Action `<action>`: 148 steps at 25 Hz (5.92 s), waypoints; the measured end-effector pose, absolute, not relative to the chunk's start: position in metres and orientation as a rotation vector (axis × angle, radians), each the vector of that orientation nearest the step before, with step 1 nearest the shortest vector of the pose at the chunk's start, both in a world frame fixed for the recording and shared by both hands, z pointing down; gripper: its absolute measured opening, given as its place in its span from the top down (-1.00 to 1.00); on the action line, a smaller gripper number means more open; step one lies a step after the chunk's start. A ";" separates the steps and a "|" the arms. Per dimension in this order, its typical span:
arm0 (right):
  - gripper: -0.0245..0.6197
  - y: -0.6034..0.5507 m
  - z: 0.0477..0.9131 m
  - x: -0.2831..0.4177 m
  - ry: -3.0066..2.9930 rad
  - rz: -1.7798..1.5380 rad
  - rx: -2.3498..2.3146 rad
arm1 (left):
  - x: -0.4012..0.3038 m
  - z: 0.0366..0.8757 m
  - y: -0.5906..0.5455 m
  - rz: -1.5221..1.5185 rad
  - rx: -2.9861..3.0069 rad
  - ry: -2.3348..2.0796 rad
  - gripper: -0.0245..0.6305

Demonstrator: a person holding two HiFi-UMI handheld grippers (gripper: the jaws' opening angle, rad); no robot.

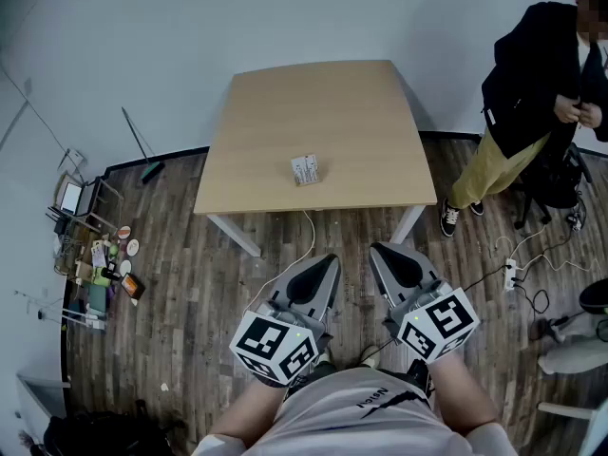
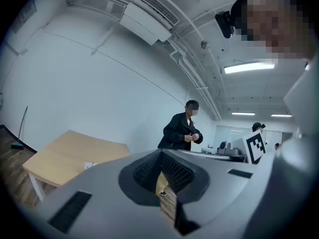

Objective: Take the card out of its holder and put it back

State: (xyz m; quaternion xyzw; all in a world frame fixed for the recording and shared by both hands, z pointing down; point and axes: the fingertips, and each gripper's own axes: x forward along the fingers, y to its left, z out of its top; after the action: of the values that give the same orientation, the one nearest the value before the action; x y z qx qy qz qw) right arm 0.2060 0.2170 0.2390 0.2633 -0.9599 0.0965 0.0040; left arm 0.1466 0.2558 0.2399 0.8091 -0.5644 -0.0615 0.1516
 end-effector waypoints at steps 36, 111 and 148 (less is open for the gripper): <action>0.89 0.215 0.281 0.087 -3.017 0.538 0.863 | -0.026 0.296 0.255 -0.120 2.293 -1.669 0.89; 0.89 -0.111 0.469 -0.024 -2.678 0.839 0.840 | -0.104 0.597 -0.154 0.423 2.541 -1.051 0.85; 0.89 -0.112 0.297 -0.012 -2.932 0.440 0.776 | -0.099 0.289 -0.076 0.066 2.472 -1.370 0.85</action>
State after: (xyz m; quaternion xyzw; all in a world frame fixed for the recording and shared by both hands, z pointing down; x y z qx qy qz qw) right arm -0.0121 -0.1116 0.2970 0.2531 -0.9560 0.1435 0.0384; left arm -0.0993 -0.0756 0.2891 0.8636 -0.4787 0.0229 0.1569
